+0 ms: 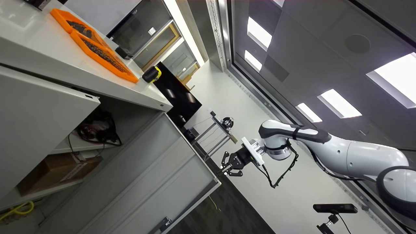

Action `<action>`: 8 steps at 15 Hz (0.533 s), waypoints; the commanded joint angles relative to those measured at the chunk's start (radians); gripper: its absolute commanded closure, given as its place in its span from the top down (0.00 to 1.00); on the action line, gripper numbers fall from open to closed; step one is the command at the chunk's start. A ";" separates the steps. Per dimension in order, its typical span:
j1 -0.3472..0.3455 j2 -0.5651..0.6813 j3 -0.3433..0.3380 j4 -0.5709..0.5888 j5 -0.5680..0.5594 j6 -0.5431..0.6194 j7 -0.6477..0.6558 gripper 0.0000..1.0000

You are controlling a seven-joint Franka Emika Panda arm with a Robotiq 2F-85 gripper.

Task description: Close the bottom right cabinet

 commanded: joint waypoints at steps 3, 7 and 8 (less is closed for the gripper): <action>0.019 0.016 0.002 0.018 -0.009 0.008 0.034 0.00; 0.042 0.019 0.002 0.008 -0.031 0.018 0.034 0.00; 0.046 0.021 0.002 0.007 -0.036 0.019 0.034 0.00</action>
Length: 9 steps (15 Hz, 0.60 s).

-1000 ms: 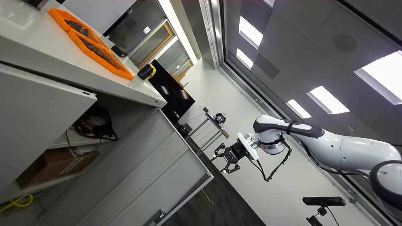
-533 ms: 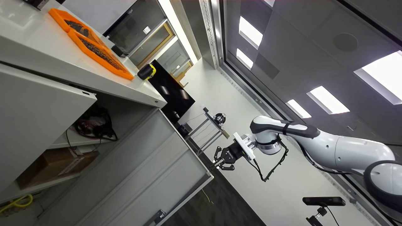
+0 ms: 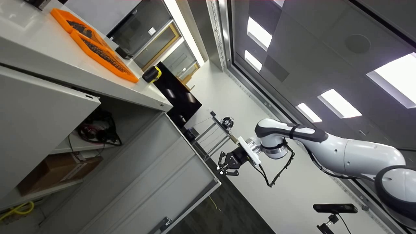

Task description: Close the bottom right cabinet

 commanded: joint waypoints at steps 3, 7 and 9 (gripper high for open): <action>0.029 0.011 -0.001 0.006 -0.036 0.014 0.033 0.00; 0.040 0.008 0.004 0.001 -0.053 -0.007 0.020 0.00; 0.042 0.006 0.012 0.000 -0.057 -0.025 0.009 0.00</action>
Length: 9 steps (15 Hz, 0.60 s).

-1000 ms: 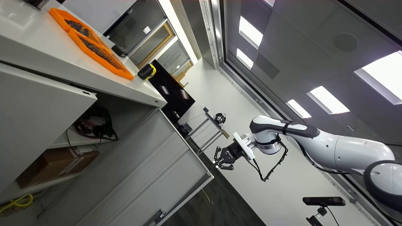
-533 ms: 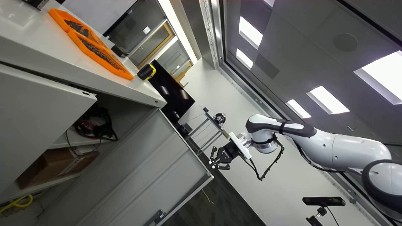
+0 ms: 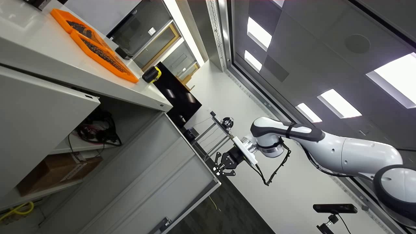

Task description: Close the bottom right cabinet

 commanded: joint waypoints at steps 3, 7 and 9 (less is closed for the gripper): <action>0.001 -0.007 0.032 0.005 0.001 -0.079 -0.024 0.00; -0.014 0.006 0.073 0.018 0.061 -0.178 -0.081 0.00; -0.014 0.014 0.088 0.022 0.101 -0.226 -0.105 0.00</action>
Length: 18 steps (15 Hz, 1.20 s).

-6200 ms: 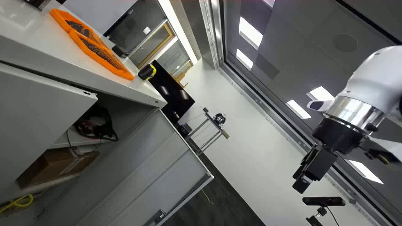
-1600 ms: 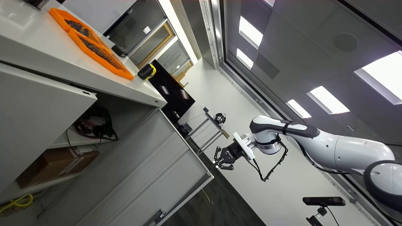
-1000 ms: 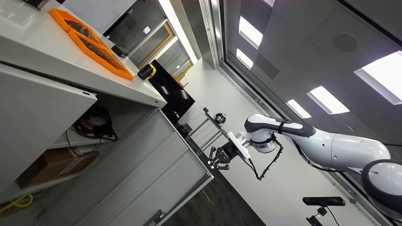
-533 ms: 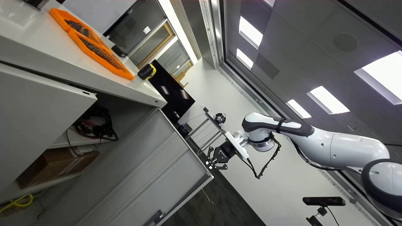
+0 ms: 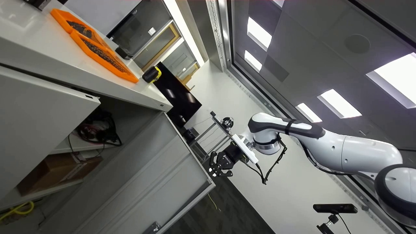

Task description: Close the bottom right cabinet

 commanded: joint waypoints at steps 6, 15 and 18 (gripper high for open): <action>0.005 0.047 0.067 0.016 0.168 -0.112 -0.084 0.00; 0.044 0.081 0.136 -0.001 0.390 -0.065 -0.252 0.00; 0.073 0.083 0.148 -0.001 0.444 -0.060 -0.317 0.00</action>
